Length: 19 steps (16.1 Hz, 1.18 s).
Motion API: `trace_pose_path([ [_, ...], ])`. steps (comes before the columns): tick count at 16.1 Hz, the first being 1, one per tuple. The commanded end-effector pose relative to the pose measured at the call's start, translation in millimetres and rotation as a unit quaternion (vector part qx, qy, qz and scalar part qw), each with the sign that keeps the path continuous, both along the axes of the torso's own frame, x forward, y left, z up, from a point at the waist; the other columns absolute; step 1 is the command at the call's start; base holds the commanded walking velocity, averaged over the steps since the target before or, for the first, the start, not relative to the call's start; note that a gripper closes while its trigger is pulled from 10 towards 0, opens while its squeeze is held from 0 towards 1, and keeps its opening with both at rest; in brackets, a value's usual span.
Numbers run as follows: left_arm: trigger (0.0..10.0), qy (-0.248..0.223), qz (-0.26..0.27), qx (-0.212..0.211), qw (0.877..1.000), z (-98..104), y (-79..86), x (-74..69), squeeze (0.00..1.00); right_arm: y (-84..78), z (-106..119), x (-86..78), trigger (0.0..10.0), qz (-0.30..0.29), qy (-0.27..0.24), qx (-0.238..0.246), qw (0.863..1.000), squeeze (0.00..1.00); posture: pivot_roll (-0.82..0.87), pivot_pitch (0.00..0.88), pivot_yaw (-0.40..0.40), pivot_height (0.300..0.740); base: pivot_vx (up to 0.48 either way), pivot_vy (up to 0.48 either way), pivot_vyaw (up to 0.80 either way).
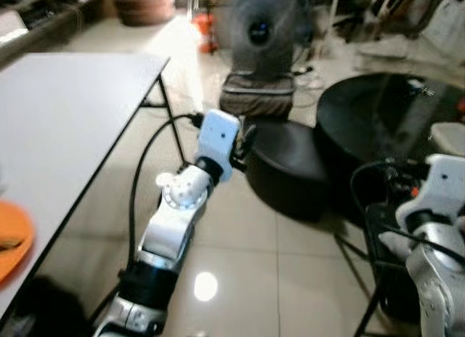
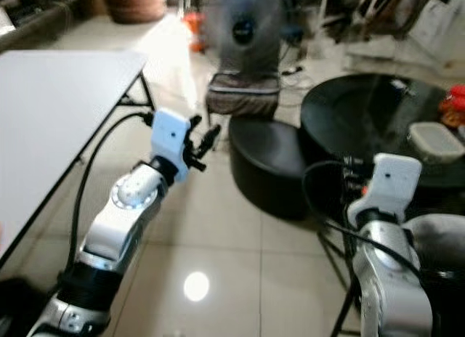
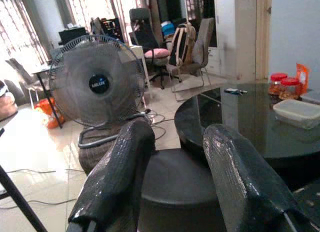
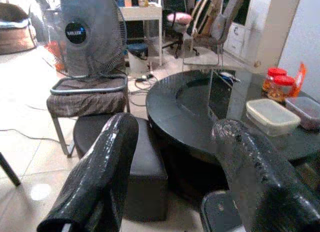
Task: Setting the table
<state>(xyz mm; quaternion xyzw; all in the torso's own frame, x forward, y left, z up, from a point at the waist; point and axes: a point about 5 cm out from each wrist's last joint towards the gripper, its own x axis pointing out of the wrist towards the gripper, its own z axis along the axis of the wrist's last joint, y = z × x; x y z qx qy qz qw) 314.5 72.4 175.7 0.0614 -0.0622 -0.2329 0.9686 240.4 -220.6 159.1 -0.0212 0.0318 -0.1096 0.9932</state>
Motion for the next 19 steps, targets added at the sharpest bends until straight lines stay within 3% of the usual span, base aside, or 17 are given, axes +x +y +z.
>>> trace_pose_path([
  [1,10.0,0.005,0.023,0.009,1.0,-3.2,7.9,3.7,0.0,9.9,-9.0,4.1,10.0,0.038,0.023,-0.004,0.999,0.0,-0.1,0.01,0.034,0.74,0.435,0.0,0.0],
  [5,10.0,0.013,0.041,0.02,0.999,-8.8,13.5,4.7,0.0,19.4,-29.7,21.6,10.0,0.081,0.048,0.02,0.995,0.0,-0.06,0.032,0.006,0.74,0.437,0.0,0.0],
  [7,10.0,0.031,0.061,0.04,0.997,-24.3,25.6,2.6,0.0,25.1,-48.8,29.8,10.0,0.102,0.082,0.021,0.991,0.0,-0.05,0.045,-0.011,0.74,0.437,0.0,0.0],
  [8,10.0,0.053,0.085,0.052,0.994,-40.4,40.2,-3.1,0.0,31.9,-63.6,32.1,10.0,0.138,0.109,-0.013,0.984,0.0,-0.03,0.054,-0.032,0.74,0.439,0.0,0.0],
  [11,10.0,0.104,0.119,0.089,0.983,-74.4,70.7,-21.4,0.0,47.4,-99.8,32.5,10.0,0.188,0.154,-0.001,0.97,0.0,0.02,0.091,-0.052,0.74,0.441,0.0,0.0],
  [15,10.0,0.183,0.094,0.086,0.975,-118.5,66.5,-34.2,0.0,43.7,-147.2,21.4,10.0,0.167,0.217,0.019,0.962,0.0,0.02,0.09,-0.009,0.74,0.442,0.0,0.0],
  [16,10.0,0.237,0.09,0.087,0.963,-146.8,61.8,-36.3,0.0,39.5,-169.5,11.2,10.0,0.143,0.249,0.046,0.957,0.0,0.03,0.079,-0.002,0.74,0.42,0.0,0.0],
  [19,10.0,0.32,0.1,0.118,0.935,-186.1,65.7,-47.1,0.0,42.7,-202.6,-10.6,10.0,0.119,0.32,0.074,0.937,0.0,0.03,0.086,0.001,0.74,0.389,0.0,0.0],
])
